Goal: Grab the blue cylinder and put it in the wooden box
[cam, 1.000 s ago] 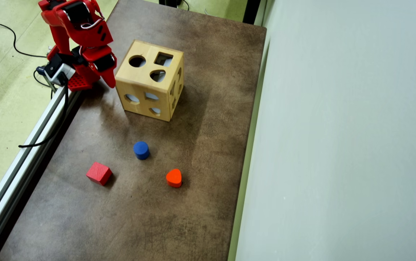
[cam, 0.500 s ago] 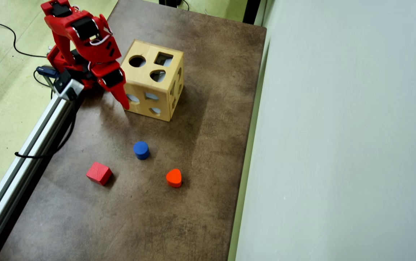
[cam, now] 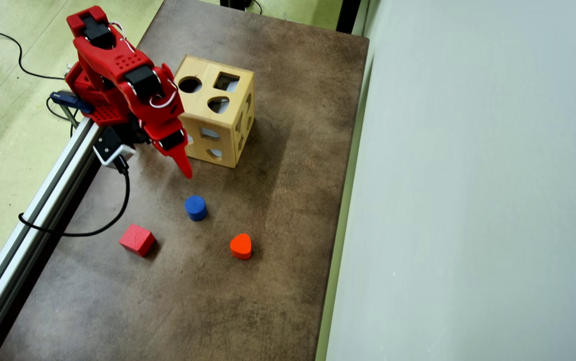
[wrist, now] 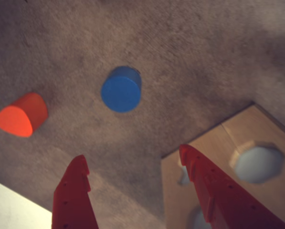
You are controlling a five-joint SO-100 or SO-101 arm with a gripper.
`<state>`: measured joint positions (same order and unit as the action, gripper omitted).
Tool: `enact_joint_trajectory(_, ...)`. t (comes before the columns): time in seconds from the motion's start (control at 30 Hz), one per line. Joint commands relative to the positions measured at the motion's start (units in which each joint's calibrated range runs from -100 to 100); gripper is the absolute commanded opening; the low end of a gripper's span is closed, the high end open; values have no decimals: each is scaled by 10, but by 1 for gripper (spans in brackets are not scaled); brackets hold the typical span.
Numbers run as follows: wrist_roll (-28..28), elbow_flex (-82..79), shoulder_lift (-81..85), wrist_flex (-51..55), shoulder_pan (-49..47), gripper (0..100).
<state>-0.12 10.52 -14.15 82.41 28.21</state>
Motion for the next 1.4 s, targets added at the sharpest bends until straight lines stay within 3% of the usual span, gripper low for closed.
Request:
enact_joint_trajectory(0.0, -2, 20, -21, -28, 0, 31)
enact_joint_trajectory(0.47, -3, 24, -109, -50, 0, 37)
enact_joint_trajectory(1.37, -3, 107, -250, -90, 1, 37)
